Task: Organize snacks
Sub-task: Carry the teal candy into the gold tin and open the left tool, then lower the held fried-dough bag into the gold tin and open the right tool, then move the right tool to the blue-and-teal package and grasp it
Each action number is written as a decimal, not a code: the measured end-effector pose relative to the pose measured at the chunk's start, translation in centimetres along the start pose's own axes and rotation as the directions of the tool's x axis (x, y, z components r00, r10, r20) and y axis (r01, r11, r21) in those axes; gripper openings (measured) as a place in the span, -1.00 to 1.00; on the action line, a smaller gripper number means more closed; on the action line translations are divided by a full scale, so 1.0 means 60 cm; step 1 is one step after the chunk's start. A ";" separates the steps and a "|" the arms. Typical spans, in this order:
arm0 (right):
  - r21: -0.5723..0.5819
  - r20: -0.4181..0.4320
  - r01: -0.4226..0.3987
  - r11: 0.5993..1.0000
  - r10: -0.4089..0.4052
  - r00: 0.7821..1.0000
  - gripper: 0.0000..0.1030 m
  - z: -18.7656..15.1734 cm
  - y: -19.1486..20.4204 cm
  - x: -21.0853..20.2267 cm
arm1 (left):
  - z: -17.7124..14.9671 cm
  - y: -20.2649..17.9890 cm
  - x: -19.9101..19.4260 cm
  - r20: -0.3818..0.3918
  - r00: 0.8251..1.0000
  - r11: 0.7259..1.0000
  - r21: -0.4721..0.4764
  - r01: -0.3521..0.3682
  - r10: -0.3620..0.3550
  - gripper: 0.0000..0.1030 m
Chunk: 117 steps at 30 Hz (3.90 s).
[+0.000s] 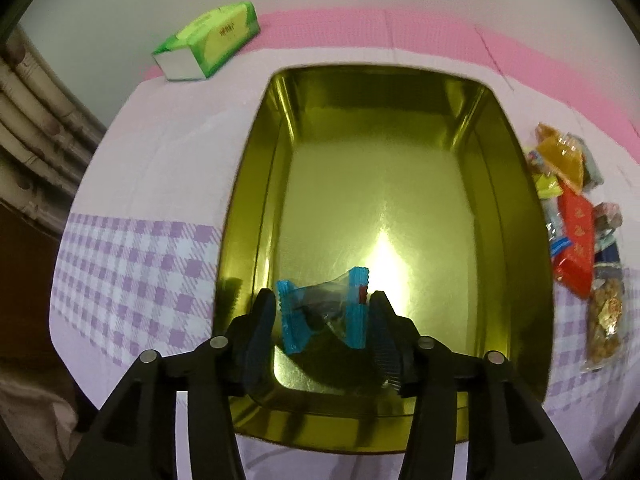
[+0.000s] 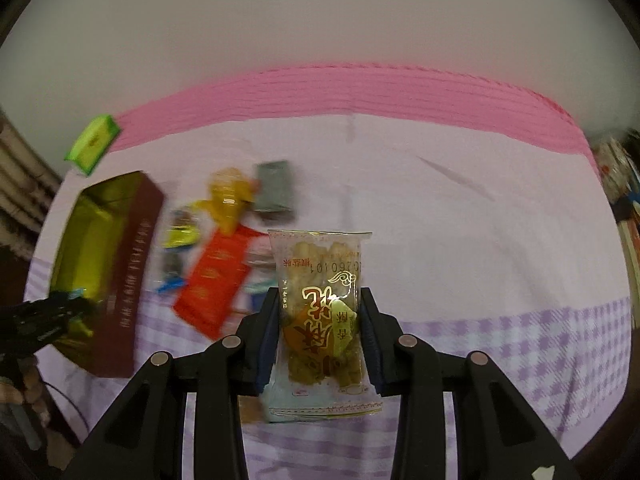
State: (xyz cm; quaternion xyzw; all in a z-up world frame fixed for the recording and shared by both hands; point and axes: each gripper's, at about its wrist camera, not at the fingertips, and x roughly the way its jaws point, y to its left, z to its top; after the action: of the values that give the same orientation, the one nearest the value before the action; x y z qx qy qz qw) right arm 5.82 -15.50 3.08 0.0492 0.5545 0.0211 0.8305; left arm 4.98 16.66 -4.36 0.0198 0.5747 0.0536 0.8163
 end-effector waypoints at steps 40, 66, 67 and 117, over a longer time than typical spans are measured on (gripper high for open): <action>-0.295 -0.137 -0.195 0.935 0.161 0.977 -0.33 -0.017 0.388 0.114 | -0.054 0.182 -0.057 0.086 0.981 0.931 -0.337 -0.138 0.176 0.18; -0.315 -0.171 -0.174 0.933 0.125 0.977 -0.28 -0.033 0.400 0.143 | -0.056 0.186 -0.051 0.077 0.982 0.928 -0.349 -0.134 0.171 0.23; -0.312 -0.170 -0.179 0.933 0.130 0.977 -0.27 -0.032 0.399 0.140 | -0.056 0.185 -0.051 0.079 0.982 0.928 -0.346 -0.135 0.172 0.23; -0.123 -0.145 -0.031 0.992 0.013 0.989 -0.03 -0.076 0.017 0.095 | -0.043 0.013 -0.133 0.174 0.984 0.996 -0.091 -0.023 0.039 0.34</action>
State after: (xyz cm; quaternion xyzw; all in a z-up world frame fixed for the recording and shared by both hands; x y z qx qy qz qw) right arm 3.83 -13.70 -3.79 0.0017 0.6101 0.0682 0.7894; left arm -0.16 16.50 2.34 -0.0026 0.4971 0.0898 0.8630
